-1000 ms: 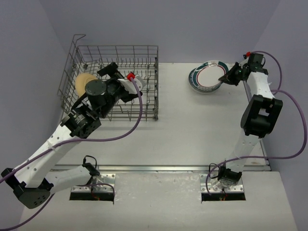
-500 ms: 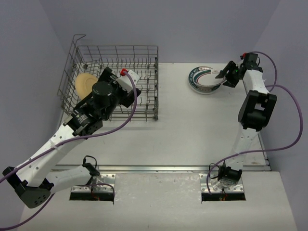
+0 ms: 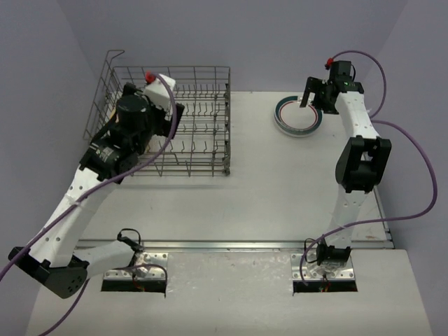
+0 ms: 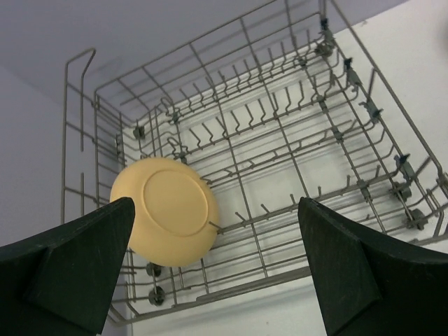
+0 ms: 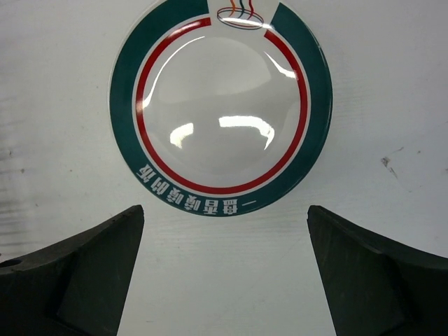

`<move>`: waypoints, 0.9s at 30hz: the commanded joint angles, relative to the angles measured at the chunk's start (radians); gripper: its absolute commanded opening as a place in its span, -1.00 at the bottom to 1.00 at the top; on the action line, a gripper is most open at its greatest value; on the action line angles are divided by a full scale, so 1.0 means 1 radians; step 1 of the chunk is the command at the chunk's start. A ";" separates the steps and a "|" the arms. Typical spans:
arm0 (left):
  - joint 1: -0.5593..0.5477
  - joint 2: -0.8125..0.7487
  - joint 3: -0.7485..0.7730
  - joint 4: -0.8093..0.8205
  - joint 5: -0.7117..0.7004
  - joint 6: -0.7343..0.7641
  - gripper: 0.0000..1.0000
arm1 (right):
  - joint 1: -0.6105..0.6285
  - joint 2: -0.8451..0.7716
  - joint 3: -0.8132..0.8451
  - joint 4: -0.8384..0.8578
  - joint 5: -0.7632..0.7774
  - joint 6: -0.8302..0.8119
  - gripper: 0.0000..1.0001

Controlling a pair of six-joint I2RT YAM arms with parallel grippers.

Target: Unload the plates from the dish rack

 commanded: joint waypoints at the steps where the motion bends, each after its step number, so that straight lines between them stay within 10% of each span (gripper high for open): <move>1: 0.180 0.070 0.164 -0.174 0.179 -0.193 1.00 | -0.019 -0.139 -0.034 0.009 0.071 -0.056 0.98; 12: 0.747 0.345 0.308 -0.361 0.677 -0.360 1.00 | -0.016 -0.457 -0.328 0.002 -0.204 -0.143 0.98; 27: 0.842 0.596 0.477 -0.356 0.665 -0.213 0.99 | -0.016 -0.550 -0.465 -0.015 -0.293 -0.141 0.98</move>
